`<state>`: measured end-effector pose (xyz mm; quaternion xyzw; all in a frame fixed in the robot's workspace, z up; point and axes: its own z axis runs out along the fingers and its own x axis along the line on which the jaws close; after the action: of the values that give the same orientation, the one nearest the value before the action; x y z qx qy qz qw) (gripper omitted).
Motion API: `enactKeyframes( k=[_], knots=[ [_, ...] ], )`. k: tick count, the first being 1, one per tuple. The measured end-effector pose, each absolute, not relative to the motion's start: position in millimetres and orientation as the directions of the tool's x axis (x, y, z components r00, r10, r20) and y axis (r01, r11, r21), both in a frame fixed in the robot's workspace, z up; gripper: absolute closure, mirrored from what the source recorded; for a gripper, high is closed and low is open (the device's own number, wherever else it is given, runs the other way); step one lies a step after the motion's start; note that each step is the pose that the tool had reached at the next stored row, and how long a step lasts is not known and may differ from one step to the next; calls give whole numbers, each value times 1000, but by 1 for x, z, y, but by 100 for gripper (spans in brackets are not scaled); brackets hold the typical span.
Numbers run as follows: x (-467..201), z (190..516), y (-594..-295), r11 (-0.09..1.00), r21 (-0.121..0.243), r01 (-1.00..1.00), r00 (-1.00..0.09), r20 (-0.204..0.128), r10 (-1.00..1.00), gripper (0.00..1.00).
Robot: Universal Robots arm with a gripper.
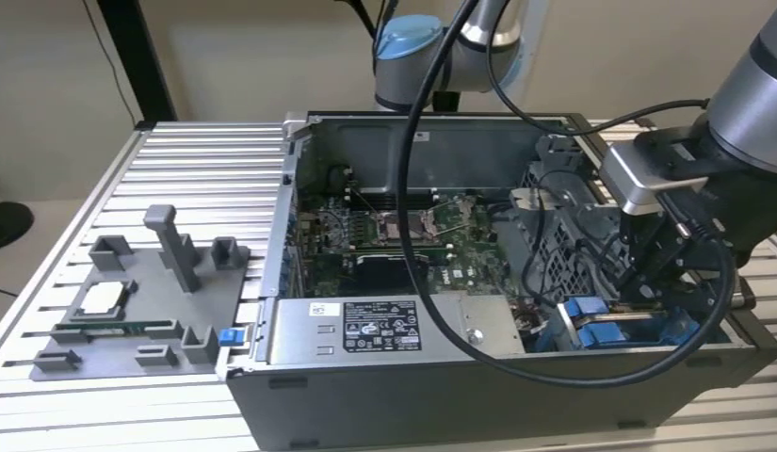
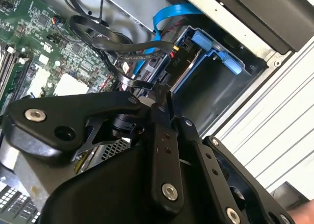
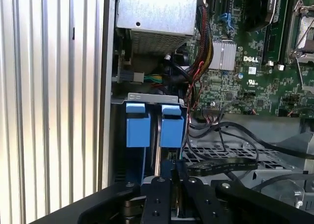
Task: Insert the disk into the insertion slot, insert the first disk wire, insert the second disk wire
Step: 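Insert the second disk wire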
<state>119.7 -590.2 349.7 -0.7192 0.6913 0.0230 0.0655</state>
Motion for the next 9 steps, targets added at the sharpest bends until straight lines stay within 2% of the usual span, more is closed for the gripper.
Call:
enactKeyframes(
  k=[9],
  knots=[
    [120,349,-590,-36,-65,-997,43,-124,-991,100]
  ],
)
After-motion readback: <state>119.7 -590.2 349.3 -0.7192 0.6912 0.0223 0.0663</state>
